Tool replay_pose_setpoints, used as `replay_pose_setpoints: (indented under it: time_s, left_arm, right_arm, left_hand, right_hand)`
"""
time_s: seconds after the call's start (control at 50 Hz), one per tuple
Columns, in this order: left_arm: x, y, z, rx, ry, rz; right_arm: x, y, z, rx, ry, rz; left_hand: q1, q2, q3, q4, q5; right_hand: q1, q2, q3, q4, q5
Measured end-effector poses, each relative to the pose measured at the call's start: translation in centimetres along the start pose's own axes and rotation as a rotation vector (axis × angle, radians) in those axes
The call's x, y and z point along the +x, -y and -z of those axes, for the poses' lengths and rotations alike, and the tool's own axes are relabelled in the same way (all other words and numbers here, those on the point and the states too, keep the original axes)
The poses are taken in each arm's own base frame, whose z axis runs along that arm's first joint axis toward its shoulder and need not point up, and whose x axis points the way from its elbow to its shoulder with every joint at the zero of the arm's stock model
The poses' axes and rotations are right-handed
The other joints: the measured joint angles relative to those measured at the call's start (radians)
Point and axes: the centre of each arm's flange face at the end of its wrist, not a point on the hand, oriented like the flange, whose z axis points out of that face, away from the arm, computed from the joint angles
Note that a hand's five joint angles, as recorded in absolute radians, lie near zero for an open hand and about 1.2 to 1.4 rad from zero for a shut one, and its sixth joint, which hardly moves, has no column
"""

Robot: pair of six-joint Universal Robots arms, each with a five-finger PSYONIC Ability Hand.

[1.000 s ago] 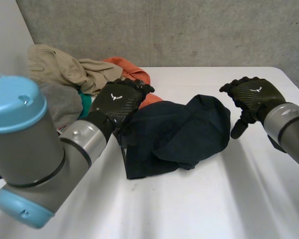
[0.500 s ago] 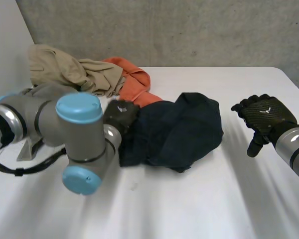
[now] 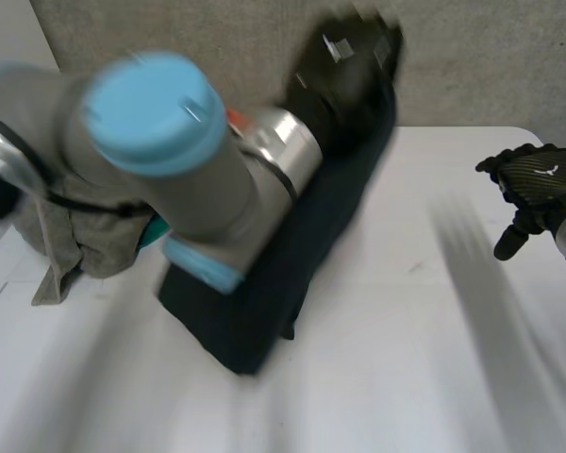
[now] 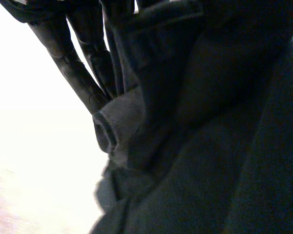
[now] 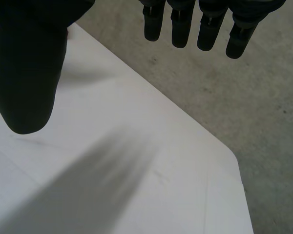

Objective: Fold the laundry.

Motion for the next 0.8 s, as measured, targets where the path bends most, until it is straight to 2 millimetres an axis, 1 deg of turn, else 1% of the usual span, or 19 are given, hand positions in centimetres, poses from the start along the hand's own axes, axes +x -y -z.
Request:
replay_pose_setpoints:
  time_s: [0.02, 0.04, 0.06, 0.08, 0.1, 0.12, 0.14, 0.18, 0.28, 0.3, 0.34, 0.36, 0.4, 0.44, 0.52, 0.54, 0.62, 0.7, 0.8]
  left_arm:
    - [1.1, -1.2, 0.3, -0.029, -0.034, 0.015]
    - [1.9, -2.0, 0.6, -0.049, -0.057, 0.024]
    - [3.0, -3.2, 1.0, -0.078, -0.088, 0.037]
    - [4.2, -4.5, 1.6, -0.112, -0.121, 0.049]
    - [5.1, -5.5, 2.2, -0.139, -0.146, 0.058]
    - [5.7, -6.1, 2.5, -0.157, -0.160, 0.063]
    - [6.4, -6.9, 3.1, -0.182, -0.179, 0.068]
    - [6.7, -7.1, 3.6, -0.199, -0.180, 0.069]
    - [4.5, -4.4, 4.2, -0.185, -0.078, 0.043]
    - [3.1, -2.9, 4.6, -0.174, -0.016, 0.028]
    - [1.5, -1.2, 5.2, -0.172, 0.060, 0.009]
    - [1.2, -0.9, 5.4, -0.172, 0.078, 0.004]
    - [-0.3, 0.2, 6.9, -0.207, 0.159, -0.023]
    - [-1.1, 0.3, 8.4, -0.263, 0.207, -0.045]
    - [-1.6, -0.9, 11.5, -0.406, 0.255, -0.084]
    - [-1.6, -1.6, 12.6, -0.461, 0.259, -0.094]
    - [-0.9, -4.1, 15.6, -0.619, 0.242, -0.108]
    - [0.0, -6.4, 17.4, -0.719, 0.209, -0.104]
    - [1.1, -8.6, 18.2, -0.769, 0.182, -0.105]
  right_arm:
    - [0.3, -0.1, -0.1, -0.005, -0.007, -0.006]
    - [0.4, -0.3, -0.2, -0.008, -0.012, -0.011]
    - [0.7, -0.4, -0.3, -0.013, -0.019, -0.018]
    - [1.0, -0.6, -0.4, -0.019, -0.026, -0.025]
    - [1.2, -0.8, -0.5, -0.024, -0.032, -0.032]
    - [1.4, -0.9, -0.5, -0.026, -0.034, -0.036]
    - [1.6, -1.0, -0.6, -0.031, -0.040, -0.042]
    - [1.8, -1.2, -0.8, -0.035, -0.041, -0.049]
    - [1.8, -1.0, -1.0, -0.018, -0.007, -0.051]
    - [1.6, -0.8, -1.0, -0.005, 0.014, -0.047]
    - [1.1, -0.2, -1.0, 0.020, 0.058, -0.035]
    - [1.0, -0.1, -1.0, 0.025, 0.069, -0.032]
    - [0.3, 0.5, -0.8, 0.044, 0.129, -0.006]
    - [-0.4, 0.8, -0.5, 0.046, 0.183, 0.025]
    - [-1.4, 0.8, -0.1, 0.019, 0.266, 0.092]
    - [-1.6, 0.6, 0.1, 0.003, 0.290, 0.114]
    - [-2.4, -0.4, 0.4, -0.075, 0.366, 0.209]
    - [-2.8, -1.6, 0.4, -0.138, 0.409, 0.282]
    - [-2.8, -3.2, -0.9, -0.160, 0.407, 0.301]
  left_hand:
    - [-0.188, -0.165, -0.163, -0.169, -0.164]
    - [-0.287, -0.270, -0.267, -0.254, -0.248]
    - [-0.509, -0.461, -0.435, -0.449, -0.438]
    - [-0.636, -0.576, -0.569, -0.586, -0.567]
    - [-0.709, -0.686, -0.671, -0.687, -0.663]
    - [-0.709, -0.686, -0.671, -0.687, -0.663]
    - [-0.725, -0.749, -0.744, -0.758, -0.731]
    - [-0.725, -0.751, -0.745, -0.758, -0.731]
    - [-0.725, -0.751, -0.745, -0.758, -0.731]
    - [-0.725, -0.751, -0.745, -0.758, -0.731]
    - [-0.725, -0.752, -0.745, -0.758, -0.731]
    - [-0.725, -0.752, -0.745, -0.758, -0.731]
    - [-0.725, -0.753, -0.745, -0.758, -0.731]
    - [-0.725, -0.753, -0.745, -0.758, -0.731]
    - [-0.725, -0.753, -0.745, -0.758, -0.731]
    - [-0.725, -0.753, -0.745, -0.758, -0.730]
    - [-0.725, -0.753, -0.745, -0.758, -0.731]
    - [-0.725, -0.753, -0.745, -0.758, -0.731]
    - [-0.725, -0.753, -0.745, -0.758, -0.731]
  right_hand:
    - [0.000, 0.000, 0.000, 0.000, 0.000]
    - [0.000, 0.000, 0.000, 0.000, 0.000]
    - [0.000, 0.000, 0.000, 0.000, 0.000]
    - [0.000, 0.000, 0.000, 0.000, 0.000]
    - [0.000, 0.000, 0.000, 0.000, 0.000]
    - [0.000, 0.000, 0.000, 0.000, 0.000]
    - [0.000, 0.000, 0.000, 0.000, 0.000]
    - [0.000, 0.000, 0.000, 0.000, 0.000]
    - [0.000, 0.000, 0.000, 0.000, 0.000]
    - [0.000, 0.000, 0.000, 0.000, 0.000]
    - [0.000, 0.000, 0.000, 0.000, 0.000]
    - [0.000, 0.000, 0.000, 0.000, 0.000]
    - [0.000, 0.000, 0.000, 0.000, 0.000]
    - [0.000, 0.000, 0.000, 0.000, 0.000]
    - [0.001, 0.005, 0.005, 0.004, 0.004]
    - [0.003, 0.009, 0.009, 0.006, 0.008]
    - [0.003, 0.010, 0.023, 0.016, 0.022]
    - [0.003, 0.010, 0.030, 0.019, 0.027]
    - [0.003, 0.010, 0.030, 0.019, 0.028]
